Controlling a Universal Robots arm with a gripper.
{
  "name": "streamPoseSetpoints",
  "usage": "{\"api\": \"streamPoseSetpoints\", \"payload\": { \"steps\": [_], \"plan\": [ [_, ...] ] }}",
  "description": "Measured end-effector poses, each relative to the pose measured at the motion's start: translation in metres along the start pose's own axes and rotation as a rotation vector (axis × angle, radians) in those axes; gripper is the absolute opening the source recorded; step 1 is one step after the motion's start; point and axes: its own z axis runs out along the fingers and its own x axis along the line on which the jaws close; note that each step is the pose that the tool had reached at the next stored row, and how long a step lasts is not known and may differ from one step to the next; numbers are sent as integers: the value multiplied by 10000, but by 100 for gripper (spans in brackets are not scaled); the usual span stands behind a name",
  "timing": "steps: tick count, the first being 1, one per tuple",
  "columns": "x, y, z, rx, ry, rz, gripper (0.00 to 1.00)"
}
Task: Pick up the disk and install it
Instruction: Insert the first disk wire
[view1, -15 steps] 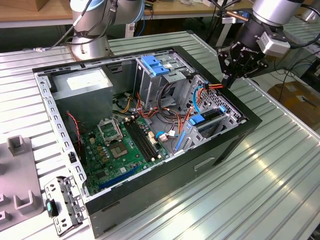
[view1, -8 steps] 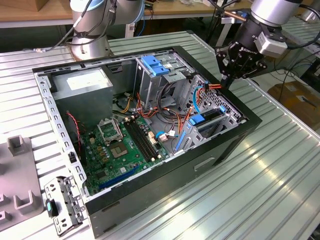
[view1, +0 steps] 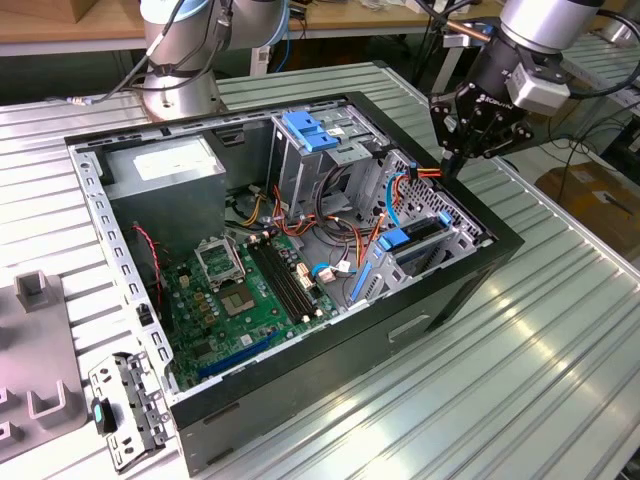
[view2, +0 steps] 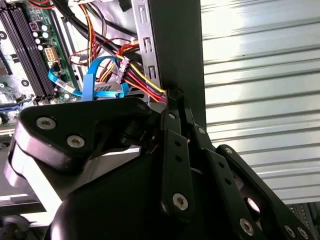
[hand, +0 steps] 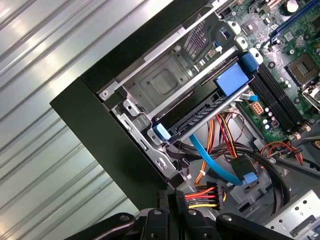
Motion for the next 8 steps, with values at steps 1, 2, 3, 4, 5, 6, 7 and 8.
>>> {"api": "streamPoseSetpoints", "payload": {
  "steps": [1,2,3,4,5,6,7,8],
  "plan": [
    [0,0,0,1,2,57,17],
    [-1,0,0,4,7,232,17],
    [-1,0,0,6,11,370,17],
    [-1,0,0,8,14,518,17],
    [-3,2,0,10,17,599,17],
    [-13,9,-1,10,18,611,17],
    [-23,18,-1,9,18,611,17],
    [-35,28,-1,10,18,609,17]
  ]
}}
